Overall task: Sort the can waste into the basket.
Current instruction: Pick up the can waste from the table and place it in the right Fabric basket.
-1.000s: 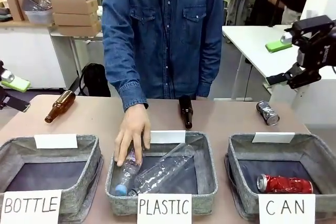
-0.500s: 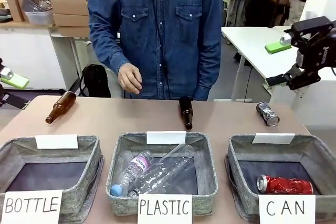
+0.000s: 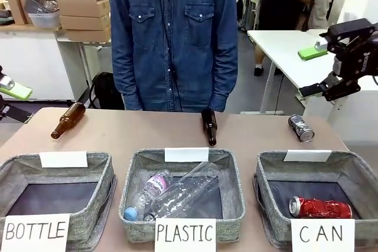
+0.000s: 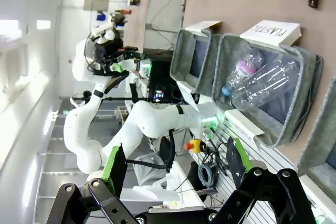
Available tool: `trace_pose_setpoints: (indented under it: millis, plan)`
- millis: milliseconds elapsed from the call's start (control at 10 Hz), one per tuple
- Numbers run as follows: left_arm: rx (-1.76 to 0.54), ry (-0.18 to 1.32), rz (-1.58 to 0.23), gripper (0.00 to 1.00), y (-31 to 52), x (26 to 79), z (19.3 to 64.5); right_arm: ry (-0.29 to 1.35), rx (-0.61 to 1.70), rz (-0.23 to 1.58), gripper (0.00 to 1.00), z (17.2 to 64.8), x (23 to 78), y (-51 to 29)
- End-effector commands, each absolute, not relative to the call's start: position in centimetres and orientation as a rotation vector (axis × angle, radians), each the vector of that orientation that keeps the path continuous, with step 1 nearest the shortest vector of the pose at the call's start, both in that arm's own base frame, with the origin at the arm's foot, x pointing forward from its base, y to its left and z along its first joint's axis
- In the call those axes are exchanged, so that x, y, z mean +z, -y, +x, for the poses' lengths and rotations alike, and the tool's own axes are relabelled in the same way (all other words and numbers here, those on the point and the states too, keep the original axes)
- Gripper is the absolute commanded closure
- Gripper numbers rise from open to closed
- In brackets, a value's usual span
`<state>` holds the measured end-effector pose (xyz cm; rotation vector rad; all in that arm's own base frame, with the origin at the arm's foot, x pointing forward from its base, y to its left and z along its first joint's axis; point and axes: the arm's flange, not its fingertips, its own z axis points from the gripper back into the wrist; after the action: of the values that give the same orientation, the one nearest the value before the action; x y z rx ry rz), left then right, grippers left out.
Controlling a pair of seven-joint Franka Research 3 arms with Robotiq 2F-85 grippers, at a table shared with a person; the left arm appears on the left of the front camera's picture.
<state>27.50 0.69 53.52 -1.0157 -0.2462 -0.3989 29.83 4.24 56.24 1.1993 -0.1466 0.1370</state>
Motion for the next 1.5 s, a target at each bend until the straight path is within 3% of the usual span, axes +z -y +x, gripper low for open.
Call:
trace_pose_setpoints:
  millis: [0, 100, 300, 500, 600, 700, 1100, 1300, 1400]
  plan:
    - [-0.422, 0.250, -1.015, 0.00, -1.1, 53.4, 27.4, 0.137, -0.062, 0.486, 0.00, 30.9, 55.5, -6.6]
    - [-0.422, 0.250, -1.015, 0.00, -1.1, 53.4, 27.4, 0.134, 0.032, 0.101, 0.00, 31.6, 55.0, -7.8]
    - [-0.422, 0.250, -1.015, 0.00, -1.1, 53.4, 27.4, 0.120, -0.049, -0.304, 0.00, 32.0, 54.4, -6.2]
    - [-0.422, 0.250, -1.015, 0.00, -1.1, 53.4, 27.4, 0.119, -0.209, -0.495, 0.00, 31.1, 54.9, -3.0]
    - [-0.422, 0.250, -1.015, 0.00, -1.1, 53.4, 27.4, 0.150, -0.341, -0.437, 0.00, 30.1, 56.0, -1.3]
    - [-0.422, 0.250, -1.015, 0.00, -1.1, 53.4, 27.4, 0.253, 0.072, 0.199, 0.00, 32.0, 54.5, -4.5]
    - [-0.422, 0.250, -1.015, 0.00, -1.1, 53.4, 27.4, 0.248, 0.069, 0.133, 0.00, 31.5, 54.8, -3.8]
    - [-0.422, 0.250, -1.015, 0.00, -1.1, 53.4, 27.4, 0.140, -0.074, -0.004, 0.00, 38.0, 52.3, -3.1]
    - [-0.422, 0.250, -1.015, 0.00, -1.1, 53.4, 27.4, 0.108, -0.056, 0.018, 0.00, 41.7, 50.4, -2.2]
